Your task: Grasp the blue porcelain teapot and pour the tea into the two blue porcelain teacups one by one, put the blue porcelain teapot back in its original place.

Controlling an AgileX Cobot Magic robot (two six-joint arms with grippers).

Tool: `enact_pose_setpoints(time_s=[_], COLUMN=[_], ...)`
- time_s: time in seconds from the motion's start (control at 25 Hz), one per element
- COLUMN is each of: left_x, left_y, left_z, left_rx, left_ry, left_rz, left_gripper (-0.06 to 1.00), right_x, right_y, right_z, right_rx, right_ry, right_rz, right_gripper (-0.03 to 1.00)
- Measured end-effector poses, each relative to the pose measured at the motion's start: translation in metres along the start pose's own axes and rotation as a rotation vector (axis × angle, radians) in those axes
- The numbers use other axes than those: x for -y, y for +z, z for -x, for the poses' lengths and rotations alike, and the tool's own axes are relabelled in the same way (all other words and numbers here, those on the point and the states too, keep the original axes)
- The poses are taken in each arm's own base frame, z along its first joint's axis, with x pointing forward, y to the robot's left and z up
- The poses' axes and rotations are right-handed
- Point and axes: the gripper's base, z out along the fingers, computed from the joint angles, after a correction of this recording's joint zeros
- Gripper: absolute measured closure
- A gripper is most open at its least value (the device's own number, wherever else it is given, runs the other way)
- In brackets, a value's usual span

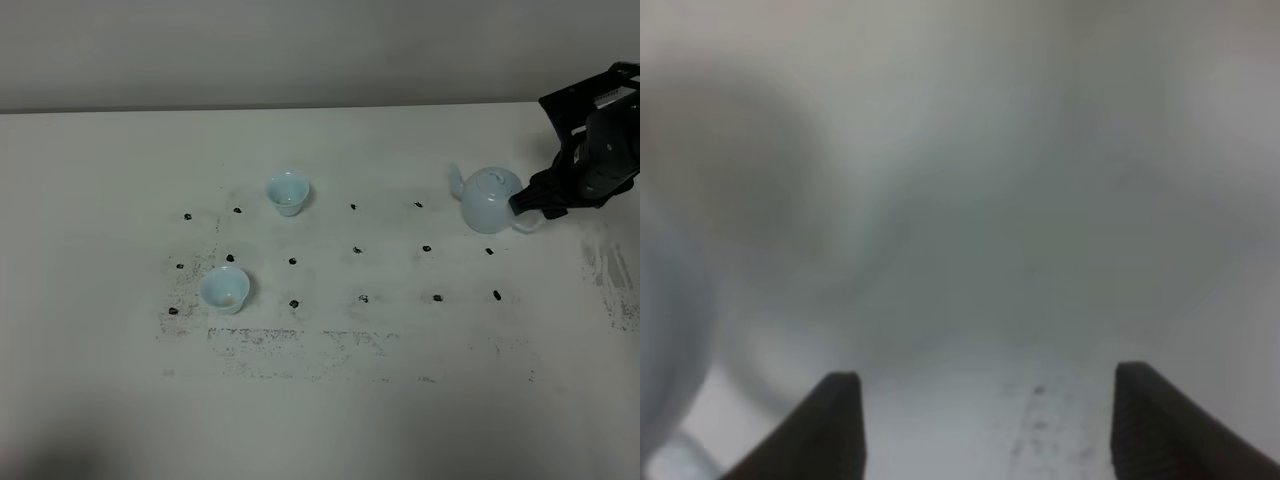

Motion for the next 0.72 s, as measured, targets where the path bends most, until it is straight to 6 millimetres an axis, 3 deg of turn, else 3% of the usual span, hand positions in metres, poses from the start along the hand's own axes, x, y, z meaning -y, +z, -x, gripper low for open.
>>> enact_pose_setpoints(time_s=[0.28, 0.72], left_x=[0.000, 0.000], left_y=[0.000, 0.000], left_z=[0.000, 0.000], left_rx=[0.000, 0.000], left_ry=[0.000, 0.000], left_rz=[0.000, 0.000], left_gripper=[0.38, 0.38], right_x=[-0.001, -0.022], right_y=[0.001, -0.003], right_z=[-0.002, -0.003], right_rx=[-0.011, -0.058], right_ry=[0.025, 0.032], right_rz=[0.005, 0.043], right_gripper=[0.41, 0.41])
